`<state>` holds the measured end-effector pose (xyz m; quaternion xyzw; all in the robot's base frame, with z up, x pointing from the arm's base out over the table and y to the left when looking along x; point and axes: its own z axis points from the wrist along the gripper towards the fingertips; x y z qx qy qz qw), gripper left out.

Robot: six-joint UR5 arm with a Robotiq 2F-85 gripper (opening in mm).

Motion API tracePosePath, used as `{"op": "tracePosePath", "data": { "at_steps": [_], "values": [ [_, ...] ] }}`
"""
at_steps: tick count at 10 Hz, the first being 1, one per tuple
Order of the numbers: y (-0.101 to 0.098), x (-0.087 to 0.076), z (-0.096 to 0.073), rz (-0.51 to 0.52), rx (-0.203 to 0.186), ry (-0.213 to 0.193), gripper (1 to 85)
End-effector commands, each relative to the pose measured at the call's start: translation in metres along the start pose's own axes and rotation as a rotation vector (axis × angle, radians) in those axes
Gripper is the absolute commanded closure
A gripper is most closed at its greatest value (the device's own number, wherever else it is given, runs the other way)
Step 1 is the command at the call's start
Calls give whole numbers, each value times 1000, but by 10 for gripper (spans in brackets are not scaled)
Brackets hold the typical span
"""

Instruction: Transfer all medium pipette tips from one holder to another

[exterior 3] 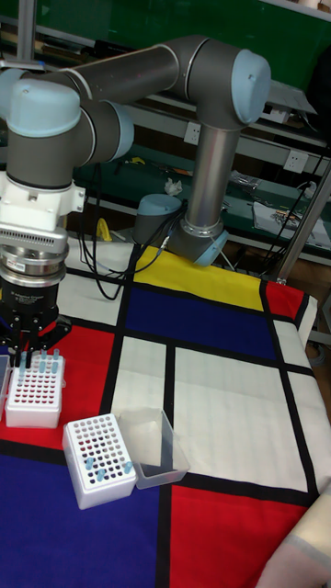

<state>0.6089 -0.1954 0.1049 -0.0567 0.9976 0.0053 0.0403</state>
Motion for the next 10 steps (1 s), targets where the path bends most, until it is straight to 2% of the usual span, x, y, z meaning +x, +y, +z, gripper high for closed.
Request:
{"op": "tracePosePath", "data": {
  "at_steps": [1,7,10],
  "values": [
    [0,-1,1,-31,-21,-9,650],
    [-4,-4,3,-39,-6,-10,647],
    [16,-20,2,-15,-8,-30,647]
  ]
}}
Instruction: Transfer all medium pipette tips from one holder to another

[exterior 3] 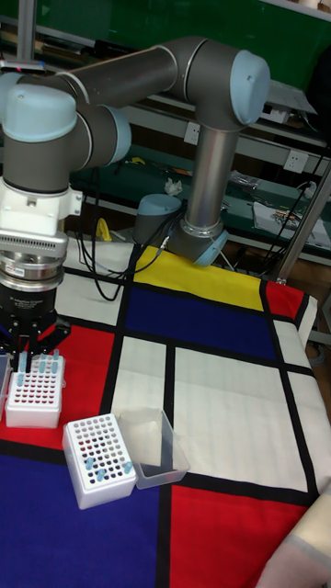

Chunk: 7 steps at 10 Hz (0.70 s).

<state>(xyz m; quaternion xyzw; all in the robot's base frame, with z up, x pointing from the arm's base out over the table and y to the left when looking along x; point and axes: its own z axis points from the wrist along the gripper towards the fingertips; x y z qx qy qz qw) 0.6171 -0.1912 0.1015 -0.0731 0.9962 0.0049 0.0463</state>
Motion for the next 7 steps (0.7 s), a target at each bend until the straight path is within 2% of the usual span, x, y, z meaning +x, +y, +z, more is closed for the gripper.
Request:
{"op": "tracePosePath", "data": {
  "at_steps": [1,3,7],
  "values": [
    [18,-20,-2,17,-12,-22,647],
    [29,-38,2,18,-20,-39,647],
    [41,-70,10,4,-7,-56,640]
  ]
}}
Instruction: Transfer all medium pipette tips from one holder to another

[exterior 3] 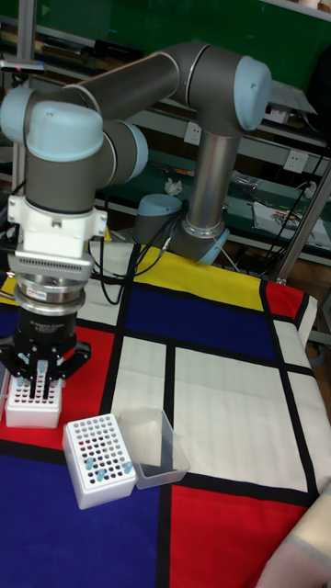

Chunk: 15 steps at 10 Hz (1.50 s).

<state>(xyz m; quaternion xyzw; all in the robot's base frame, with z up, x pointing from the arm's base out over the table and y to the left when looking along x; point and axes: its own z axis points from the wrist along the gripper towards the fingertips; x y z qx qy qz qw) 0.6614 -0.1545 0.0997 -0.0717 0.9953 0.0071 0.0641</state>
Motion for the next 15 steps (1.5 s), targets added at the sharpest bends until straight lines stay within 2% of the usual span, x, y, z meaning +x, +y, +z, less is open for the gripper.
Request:
{"op": "tracePosePath", "data": {
  "at_steps": [1,4,6,7,9,10,11,12,14,15],
  "values": [
    [15,-28,6,-1,5,-26,640],
    [27,-42,12,-10,-3,-44,623],
    [26,-46,16,-38,0,-48,610],
    [22,-47,18,-48,11,-48,630],
    [8,-39,18,-25,62,-18,820],
    [11,-38,18,-14,53,-16,843],
    [21,-41,18,-10,13,-26,843],
    [26,-43,18,-22,-7,-35,793],
    [25,-40,19,-14,-3,-21,777],
    [28,-41,18,-15,-13,-27,763]
  ]
}}
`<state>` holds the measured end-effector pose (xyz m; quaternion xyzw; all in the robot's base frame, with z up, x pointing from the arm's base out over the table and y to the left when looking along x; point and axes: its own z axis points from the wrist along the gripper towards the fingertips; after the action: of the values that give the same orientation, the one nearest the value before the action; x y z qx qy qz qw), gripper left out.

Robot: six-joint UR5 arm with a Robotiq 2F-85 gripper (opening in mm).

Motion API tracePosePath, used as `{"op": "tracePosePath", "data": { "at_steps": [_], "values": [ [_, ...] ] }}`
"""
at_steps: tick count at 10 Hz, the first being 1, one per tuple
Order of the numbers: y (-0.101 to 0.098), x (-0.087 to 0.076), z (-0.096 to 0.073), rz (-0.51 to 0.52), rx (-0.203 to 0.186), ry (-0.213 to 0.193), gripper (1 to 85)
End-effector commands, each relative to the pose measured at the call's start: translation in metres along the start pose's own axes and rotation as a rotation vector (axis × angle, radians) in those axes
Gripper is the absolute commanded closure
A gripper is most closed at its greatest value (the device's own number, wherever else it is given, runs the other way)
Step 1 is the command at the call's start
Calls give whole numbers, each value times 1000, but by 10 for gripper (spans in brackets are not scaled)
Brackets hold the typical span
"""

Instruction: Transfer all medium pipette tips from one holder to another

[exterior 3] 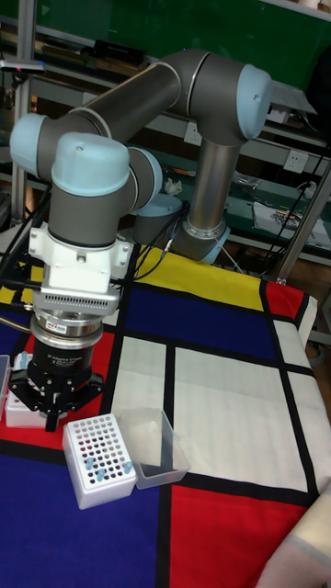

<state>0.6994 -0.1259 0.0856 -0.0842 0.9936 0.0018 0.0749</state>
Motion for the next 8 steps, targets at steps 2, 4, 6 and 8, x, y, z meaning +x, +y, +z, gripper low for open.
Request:
{"op": "tracePosePath", "data": {
  "at_steps": [2,4,6,8],
  "values": [
    [10,-4,-1,-34,-42,-15,617],
    [24,-13,-1,-23,-48,8,603],
    [33,-25,-1,-50,-42,10,557],
    [39,-30,0,-55,-39,17,553]
  ]
}}
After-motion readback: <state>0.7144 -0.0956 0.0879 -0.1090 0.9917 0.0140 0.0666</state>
